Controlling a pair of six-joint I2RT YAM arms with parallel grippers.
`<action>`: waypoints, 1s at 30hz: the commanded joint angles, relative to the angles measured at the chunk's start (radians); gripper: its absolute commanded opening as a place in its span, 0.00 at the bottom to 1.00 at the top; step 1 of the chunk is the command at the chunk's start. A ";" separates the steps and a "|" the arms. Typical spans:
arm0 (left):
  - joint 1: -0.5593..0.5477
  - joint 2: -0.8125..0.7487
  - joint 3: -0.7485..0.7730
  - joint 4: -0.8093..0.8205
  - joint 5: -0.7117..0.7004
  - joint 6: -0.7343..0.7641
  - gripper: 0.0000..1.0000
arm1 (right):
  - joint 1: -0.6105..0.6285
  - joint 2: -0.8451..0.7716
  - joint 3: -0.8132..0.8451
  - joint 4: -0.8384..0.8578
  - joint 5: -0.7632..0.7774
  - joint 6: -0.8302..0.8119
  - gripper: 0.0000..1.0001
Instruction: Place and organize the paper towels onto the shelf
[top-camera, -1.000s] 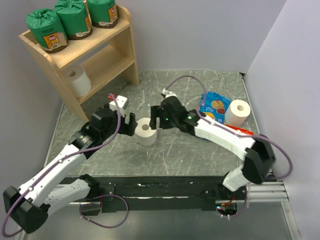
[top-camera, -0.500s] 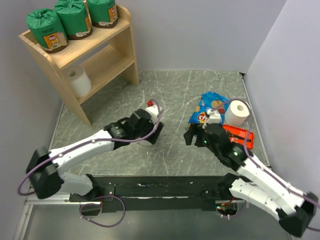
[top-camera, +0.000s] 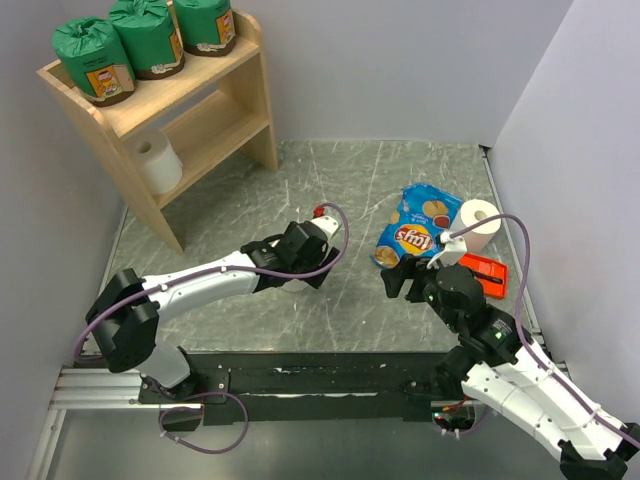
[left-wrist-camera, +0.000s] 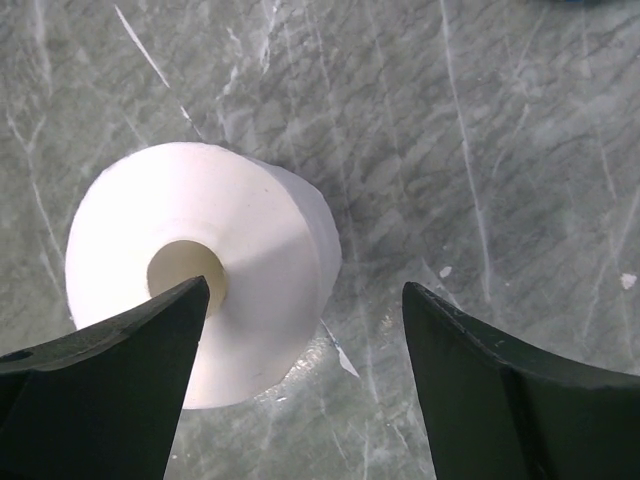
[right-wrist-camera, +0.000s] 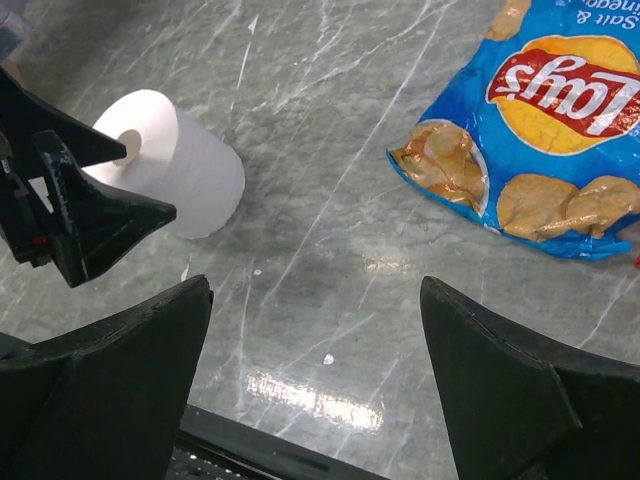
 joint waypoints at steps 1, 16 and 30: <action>-0.002 0.017 0.039 0.016 -0.056 0.019 0.86 | -0.006 -0.023 -0.018 0.009 0.010 -0.008 0.92; -0.002 0.092 0.032 0.027 -0.059 0.026 0.74 | -0.004 -0.005 0.011 0.005 -0.011 -0.034 0.92; 0.004 0.066 0.173 -0.093 -0.256 0.139 0.44 | -0.006 -0.029 0.010 0.008 -0.036 -0.044 0.93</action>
